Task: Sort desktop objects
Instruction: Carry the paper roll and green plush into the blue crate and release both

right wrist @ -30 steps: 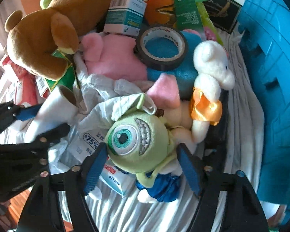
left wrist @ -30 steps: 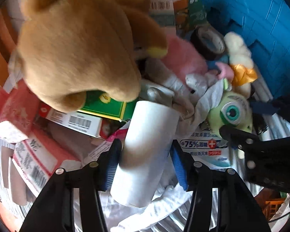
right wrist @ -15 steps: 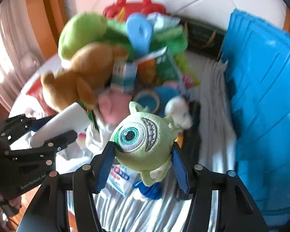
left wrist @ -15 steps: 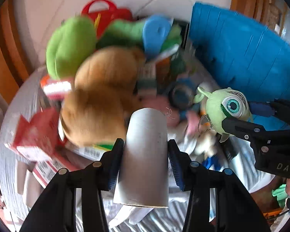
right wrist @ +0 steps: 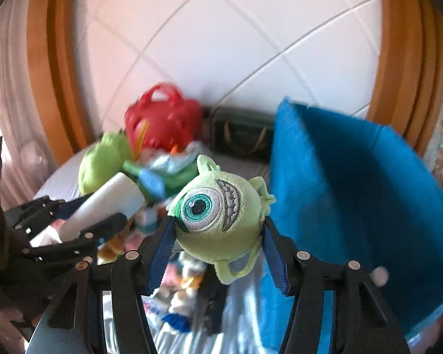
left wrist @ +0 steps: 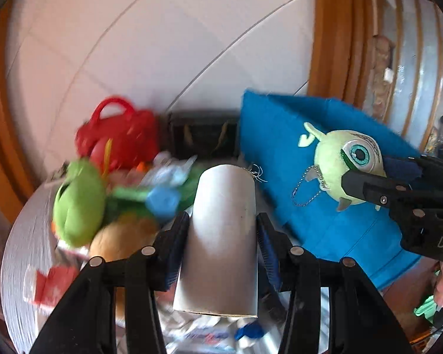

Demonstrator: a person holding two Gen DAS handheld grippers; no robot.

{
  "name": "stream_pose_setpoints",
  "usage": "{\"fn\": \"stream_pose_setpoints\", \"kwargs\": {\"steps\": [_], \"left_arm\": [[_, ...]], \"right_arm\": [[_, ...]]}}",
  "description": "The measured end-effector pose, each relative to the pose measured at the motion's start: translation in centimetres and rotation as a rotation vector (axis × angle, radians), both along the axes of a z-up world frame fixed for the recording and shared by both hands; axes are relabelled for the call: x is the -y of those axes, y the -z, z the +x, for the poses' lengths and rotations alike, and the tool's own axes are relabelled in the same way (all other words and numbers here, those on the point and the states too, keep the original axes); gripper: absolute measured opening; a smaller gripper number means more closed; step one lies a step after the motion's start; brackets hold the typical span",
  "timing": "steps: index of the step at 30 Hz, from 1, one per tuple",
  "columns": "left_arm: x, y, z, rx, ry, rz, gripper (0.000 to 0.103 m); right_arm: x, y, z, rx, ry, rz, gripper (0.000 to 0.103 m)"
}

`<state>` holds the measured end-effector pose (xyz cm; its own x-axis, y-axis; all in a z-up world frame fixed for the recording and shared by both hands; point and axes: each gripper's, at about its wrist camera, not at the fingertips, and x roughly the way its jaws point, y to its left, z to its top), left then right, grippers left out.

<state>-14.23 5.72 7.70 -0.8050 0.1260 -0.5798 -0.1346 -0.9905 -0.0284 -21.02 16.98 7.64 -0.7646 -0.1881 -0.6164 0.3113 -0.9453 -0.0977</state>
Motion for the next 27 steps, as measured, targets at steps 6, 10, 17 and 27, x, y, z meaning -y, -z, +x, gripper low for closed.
{"fn": "stream_pose_setpoints", "kwargs": {"steps": [6, 10, 17, 27], "left_arm": [[-7.0, -5.3, -2.5, -0.059, 0.083, 0.034, 0.046], [-12.9, -8.6, -5.2, -0.062, 0.145, 0.059, 0.046], [-22.8, -8.9, -14.5, 0.113, 0.172, 0.066, 0.046], [-31.2, 2.3, -25.4, 0.503, 0.061, -0.074, 0.046]], "right_arm": [[-5.9, -6.0, 0.1, -0.105, 0.085, 0.011, 0.057], [-11.6, -9.7, -1.1, -0.141, 0.145, 0.029, 0.057], [-21.1, -11.5, -7.0, -0.045, 0.225, 0.077, 0.057], [-29.6, 2.2, -22.6, 0.364, 0.269, 0.214, 0.057]]}}
